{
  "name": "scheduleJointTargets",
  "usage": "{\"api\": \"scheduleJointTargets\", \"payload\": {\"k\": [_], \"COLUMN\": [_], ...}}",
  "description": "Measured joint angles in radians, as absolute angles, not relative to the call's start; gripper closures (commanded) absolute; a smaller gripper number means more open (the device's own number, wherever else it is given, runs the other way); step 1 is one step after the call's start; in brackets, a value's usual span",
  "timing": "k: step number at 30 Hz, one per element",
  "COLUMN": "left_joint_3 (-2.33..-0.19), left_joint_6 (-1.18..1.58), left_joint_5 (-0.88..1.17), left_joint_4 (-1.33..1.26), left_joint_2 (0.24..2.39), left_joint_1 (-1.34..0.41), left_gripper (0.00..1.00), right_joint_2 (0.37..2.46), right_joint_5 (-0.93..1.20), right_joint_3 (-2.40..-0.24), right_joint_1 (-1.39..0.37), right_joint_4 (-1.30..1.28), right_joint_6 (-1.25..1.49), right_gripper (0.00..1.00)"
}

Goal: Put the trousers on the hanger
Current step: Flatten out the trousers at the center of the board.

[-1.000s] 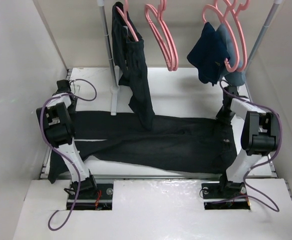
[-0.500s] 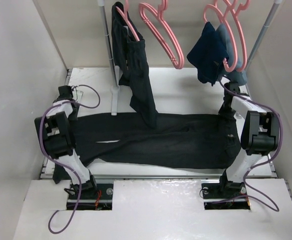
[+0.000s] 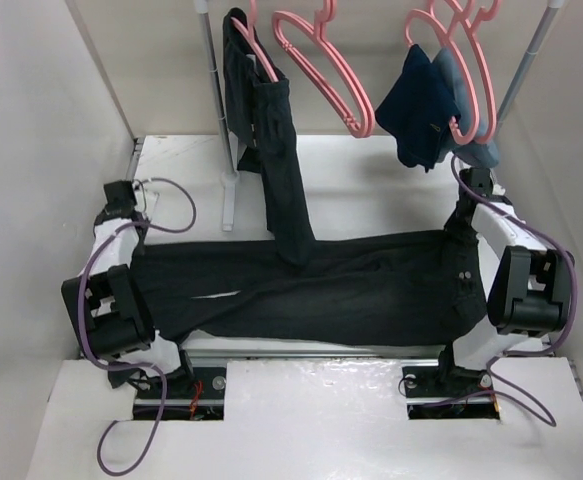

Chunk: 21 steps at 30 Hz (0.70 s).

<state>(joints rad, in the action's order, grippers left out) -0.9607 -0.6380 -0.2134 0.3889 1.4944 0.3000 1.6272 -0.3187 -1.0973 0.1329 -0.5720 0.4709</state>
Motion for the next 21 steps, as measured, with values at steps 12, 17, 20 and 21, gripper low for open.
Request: {"api": "scheduleJointTargets", "payload": {"k": [12,17,20,21], "left_joint_3": [-1.505,-1.619,-1.656,-1.656], "left_joint_6": [-0.562,-0.542,-0.539,-0.542], "left_joint_5": [-0.185,-0.238,-0.26,-0.262], "left_joint_4": [0.345,0.356,0.389,0.412], "left_joint_2": [1.873,2.032,2.055,2.048], "left_joint_1": [0.219,0.197,0.197,0.197], "left_gripper": [1.0,0.72,0.54,0.53], "right_joint_2": [1.874,1.888,1.882,1.872], "right_joint_5": [-0.273,-0.299,-0.324,-0.329], "right_joint_3": [-1.375,-1.417,-1.441,-1.436], "right_joint_1": [0.132,0.136,0.146,0.15], "right_joint_4": [-0.561,-0.561,-0.571,-0.578], "right_joint_6": [0.469,0.448,0.445,0.451], "right_gripper": [0.99,0.2,0.01,0.01]}}
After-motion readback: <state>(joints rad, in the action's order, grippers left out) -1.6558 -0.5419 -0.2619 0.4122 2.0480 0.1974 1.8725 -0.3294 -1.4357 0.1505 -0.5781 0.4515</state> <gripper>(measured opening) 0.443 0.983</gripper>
